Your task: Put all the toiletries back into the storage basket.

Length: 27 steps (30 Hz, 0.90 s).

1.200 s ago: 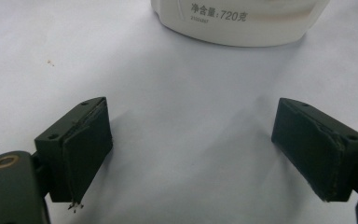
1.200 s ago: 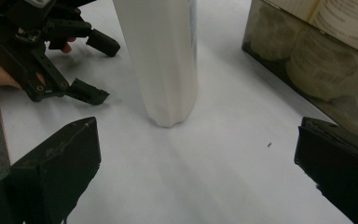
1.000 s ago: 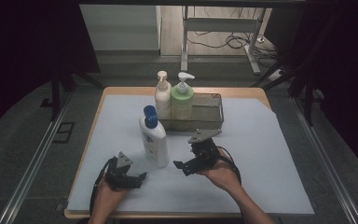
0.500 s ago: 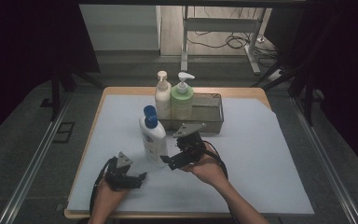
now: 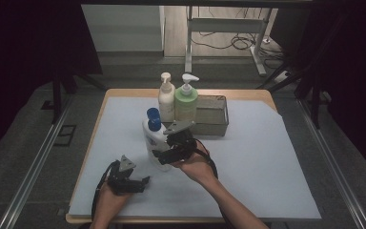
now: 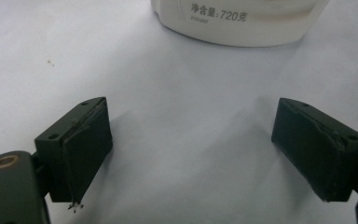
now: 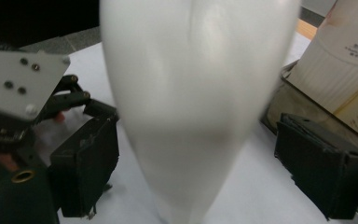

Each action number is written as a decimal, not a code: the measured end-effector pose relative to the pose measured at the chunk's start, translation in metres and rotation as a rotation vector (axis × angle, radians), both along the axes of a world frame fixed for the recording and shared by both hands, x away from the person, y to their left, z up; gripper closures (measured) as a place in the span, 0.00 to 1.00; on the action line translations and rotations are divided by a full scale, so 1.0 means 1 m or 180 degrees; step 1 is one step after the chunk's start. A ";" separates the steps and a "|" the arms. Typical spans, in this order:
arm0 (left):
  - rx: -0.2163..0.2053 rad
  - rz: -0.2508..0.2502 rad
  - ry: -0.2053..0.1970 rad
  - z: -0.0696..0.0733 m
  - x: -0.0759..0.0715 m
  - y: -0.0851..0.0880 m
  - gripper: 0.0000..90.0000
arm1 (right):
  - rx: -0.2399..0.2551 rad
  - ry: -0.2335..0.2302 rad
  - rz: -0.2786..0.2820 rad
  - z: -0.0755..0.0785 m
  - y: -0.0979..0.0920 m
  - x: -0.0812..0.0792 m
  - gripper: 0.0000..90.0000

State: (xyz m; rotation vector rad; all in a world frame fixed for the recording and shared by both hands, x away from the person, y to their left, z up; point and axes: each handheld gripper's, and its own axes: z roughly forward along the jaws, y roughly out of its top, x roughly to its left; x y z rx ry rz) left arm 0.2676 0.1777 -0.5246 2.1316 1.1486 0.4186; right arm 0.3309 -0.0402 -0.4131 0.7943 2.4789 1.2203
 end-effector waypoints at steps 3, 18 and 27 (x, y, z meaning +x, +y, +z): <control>-0.0001 0.0006 0.0001 0.000 0.000 0.000 0.13 | -0.0018 -0.0046 -0.0036 0.000 0.006 0.002 0.18; 0.0016 -0.0009 0.0008 0.000 0.000 0.000 0.13 | 0.0072 -0.0082 -0.0077 -0.002 0.024 0.008 0.39; 0.0014 -0.0007 0.0007 0.000 0.000 0.000 0.13 | 0.0024 -0.0088 -0.0037 0.001 0.021 0.008 0.43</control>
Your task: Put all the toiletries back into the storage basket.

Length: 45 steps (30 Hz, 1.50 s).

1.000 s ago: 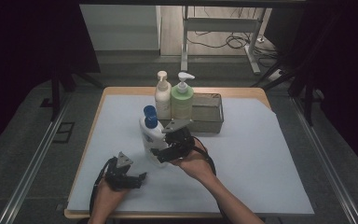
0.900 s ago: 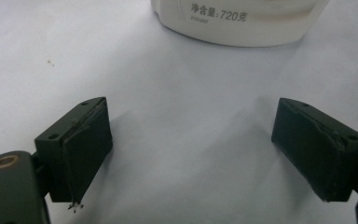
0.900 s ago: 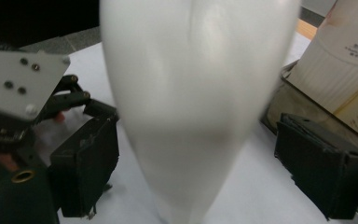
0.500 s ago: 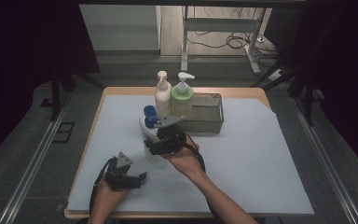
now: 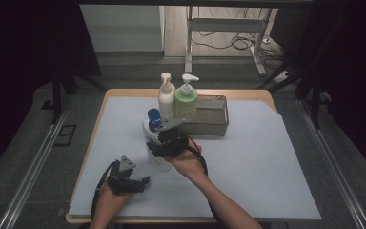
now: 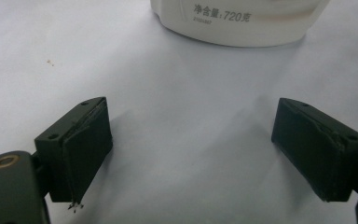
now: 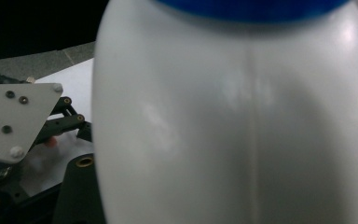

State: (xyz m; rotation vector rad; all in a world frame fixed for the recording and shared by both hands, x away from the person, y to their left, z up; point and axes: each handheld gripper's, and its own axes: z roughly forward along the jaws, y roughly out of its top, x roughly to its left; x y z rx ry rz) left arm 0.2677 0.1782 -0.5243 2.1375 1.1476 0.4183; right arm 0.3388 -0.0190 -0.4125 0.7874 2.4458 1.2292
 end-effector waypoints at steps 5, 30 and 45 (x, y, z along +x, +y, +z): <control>-0.0002 0.0003 0.0004 0.000 0.000 0.000 0.13 | -0.0053 0.0044 0.0080 0.003 -0.003 -0.002 0.43; 0.0009 -0.0014 0.0008 0.000 0.000 0.000 0.13 | -0.0074 0.0056 0.0071 0.038 -0.064 -0.008 0.44; 0.0005 -0.0015 0.0006 0.000 0.000 0.000 0.13 | -0.0098 0.0029 -0.0237 0.056 -0.113 0.002 0.44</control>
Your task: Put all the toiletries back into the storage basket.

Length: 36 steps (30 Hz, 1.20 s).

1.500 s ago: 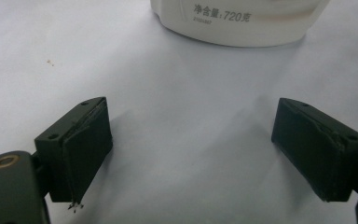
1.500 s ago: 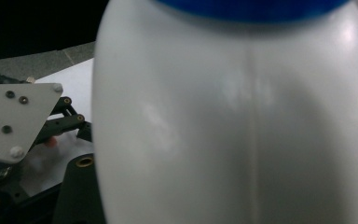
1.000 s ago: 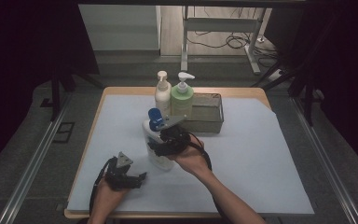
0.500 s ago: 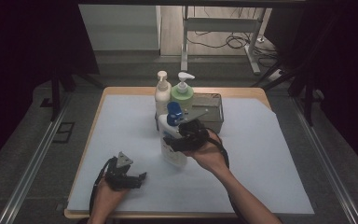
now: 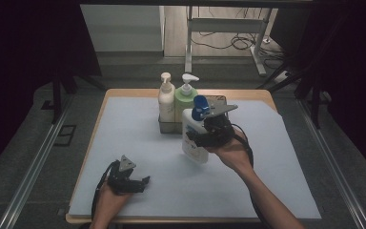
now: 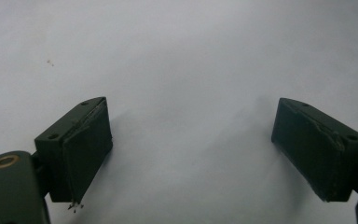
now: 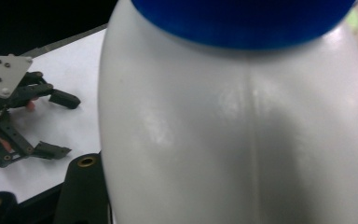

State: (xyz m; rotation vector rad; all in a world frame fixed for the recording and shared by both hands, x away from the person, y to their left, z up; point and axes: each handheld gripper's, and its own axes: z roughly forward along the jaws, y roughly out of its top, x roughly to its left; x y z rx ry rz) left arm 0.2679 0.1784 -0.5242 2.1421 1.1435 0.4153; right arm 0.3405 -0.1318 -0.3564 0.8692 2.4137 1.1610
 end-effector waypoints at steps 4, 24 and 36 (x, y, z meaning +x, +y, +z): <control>0.0001 0.0001 0.0000 0.000 0.000 0.000 0.13 | 0.0024 -0.0010 -0.0079 0.004 -0.010 0.002 0.44; 0.0005 -0.0002 0.0004 0.000 0.000 0.000 0.13 | 0.0035 -0.0084 -0.0474 0.029 -0.049 0.023 0.44; 0.0006 -0.0002 0.0005 0.000 0.000 0.000 0.13 | 0.0055 -0.0105 -0.0626 0.035 -0.047 0.045 0.44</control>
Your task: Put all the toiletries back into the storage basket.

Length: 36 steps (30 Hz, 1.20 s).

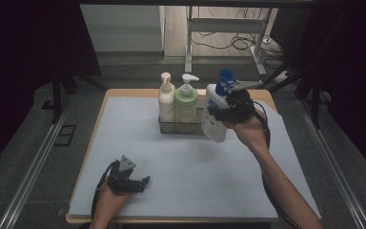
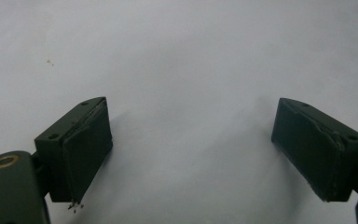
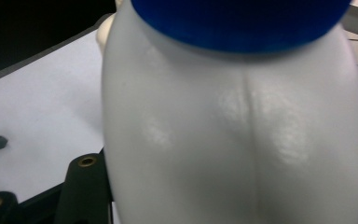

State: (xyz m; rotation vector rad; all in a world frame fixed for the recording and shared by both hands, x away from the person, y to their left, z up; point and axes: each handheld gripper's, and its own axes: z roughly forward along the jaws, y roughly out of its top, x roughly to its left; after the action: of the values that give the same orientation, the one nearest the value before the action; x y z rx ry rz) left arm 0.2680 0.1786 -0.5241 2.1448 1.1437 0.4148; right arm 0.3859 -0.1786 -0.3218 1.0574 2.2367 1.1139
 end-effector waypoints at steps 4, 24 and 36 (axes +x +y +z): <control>-0.0002 0.0000 0.0000 0.000 0.000 0.000 0.13 | -0.0002 -0.0013 -0.0052 0.002 0.001 0.009 0.44; -0.0004 0.0000 0.0001 0.000 0.000 0.000 0.13 | 0.0012 -0.0055 -0.0287 0.003 0.003 0.050 0.44; -0.0016 0.0007 -0.0003 0.000 0.000 0.000 0.13 | 0.0031 -0.0081 -0.0445 -0.001 0.007 0.071 0.44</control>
State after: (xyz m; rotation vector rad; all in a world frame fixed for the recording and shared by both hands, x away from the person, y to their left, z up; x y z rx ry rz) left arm 0.2681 0.1785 -0.5243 2.1389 1.1457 0.4133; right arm 0.4573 -0.1718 -0.3226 1.1773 2.1044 1.0736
